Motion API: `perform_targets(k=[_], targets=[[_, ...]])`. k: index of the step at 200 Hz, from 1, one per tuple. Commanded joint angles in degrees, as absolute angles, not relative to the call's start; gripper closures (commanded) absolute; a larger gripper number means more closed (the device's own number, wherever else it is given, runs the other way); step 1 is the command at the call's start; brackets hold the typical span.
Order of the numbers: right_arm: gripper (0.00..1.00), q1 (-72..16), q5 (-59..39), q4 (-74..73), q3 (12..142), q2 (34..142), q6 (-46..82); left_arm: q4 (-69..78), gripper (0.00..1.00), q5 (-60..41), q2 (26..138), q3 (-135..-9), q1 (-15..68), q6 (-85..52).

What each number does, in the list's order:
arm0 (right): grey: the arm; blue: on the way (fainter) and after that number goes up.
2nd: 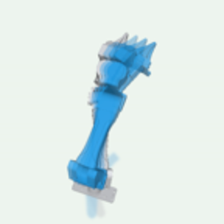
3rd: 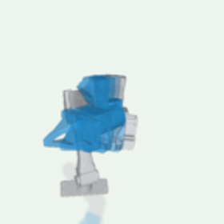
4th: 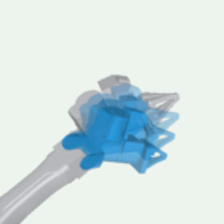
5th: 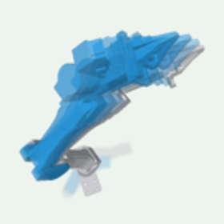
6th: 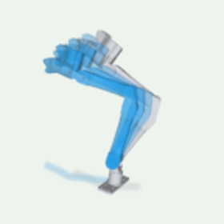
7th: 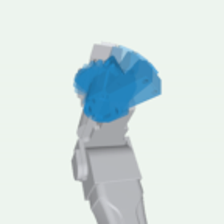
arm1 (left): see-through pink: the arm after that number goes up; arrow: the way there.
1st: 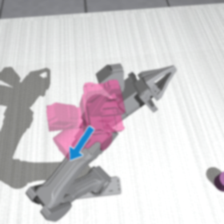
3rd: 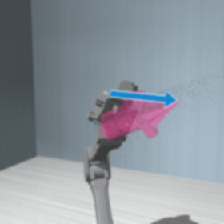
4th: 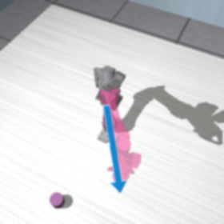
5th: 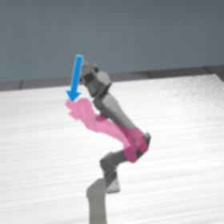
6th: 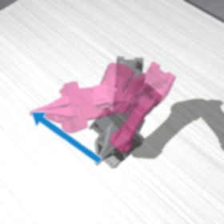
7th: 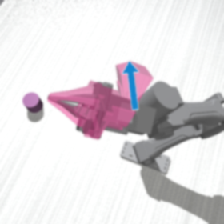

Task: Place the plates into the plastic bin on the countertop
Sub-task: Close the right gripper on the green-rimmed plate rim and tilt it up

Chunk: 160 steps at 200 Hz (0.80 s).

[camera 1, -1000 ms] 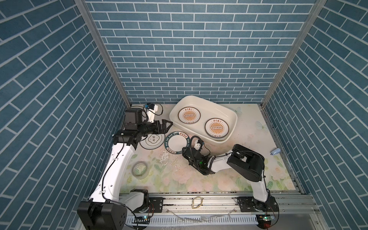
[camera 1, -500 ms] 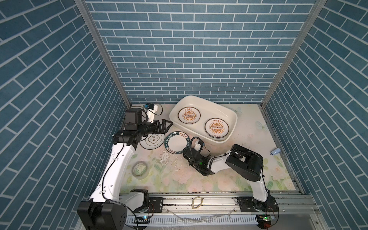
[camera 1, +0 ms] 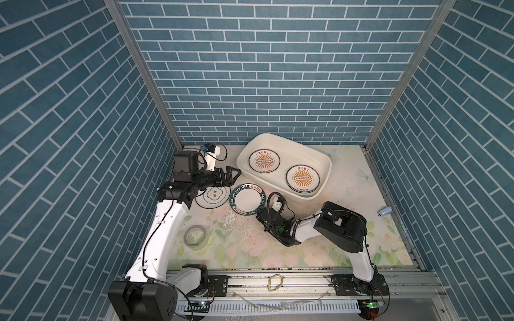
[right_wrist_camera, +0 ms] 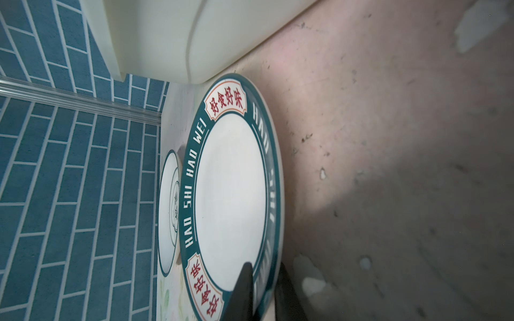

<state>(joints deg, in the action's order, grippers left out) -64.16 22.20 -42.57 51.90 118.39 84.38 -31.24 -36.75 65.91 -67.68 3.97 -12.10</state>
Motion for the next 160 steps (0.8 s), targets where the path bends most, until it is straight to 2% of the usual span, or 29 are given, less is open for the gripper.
perform_targets(k=[1, 64, 93, 160], targets=[[0.86, -63.9, 22.7, -43.3, 50.8, 120.0, 85.3, -30.3, 0.02, -37.4, 65.3, -66.8, 3.4, -12.1], [0.93, -63.8, 22.2, -44.6, 50.3, 119.5, 84.3, -30.1, 0.02, -37.4, 65.3, -66.9, 3.4, -12.7], [1.00, -63.9, 22.0, -46.6, 49.3, 119.5, 84.2, -30.2, 0.02, -37.4, 65.2, -67.0, 3.4, -12.7], [1.00, -64.2, 21.0, -54.1, 47.7, 119.5, 82.0, -30.0, 0.02, -36.7, 64.3, -66.9, 2.8, -13.0]])
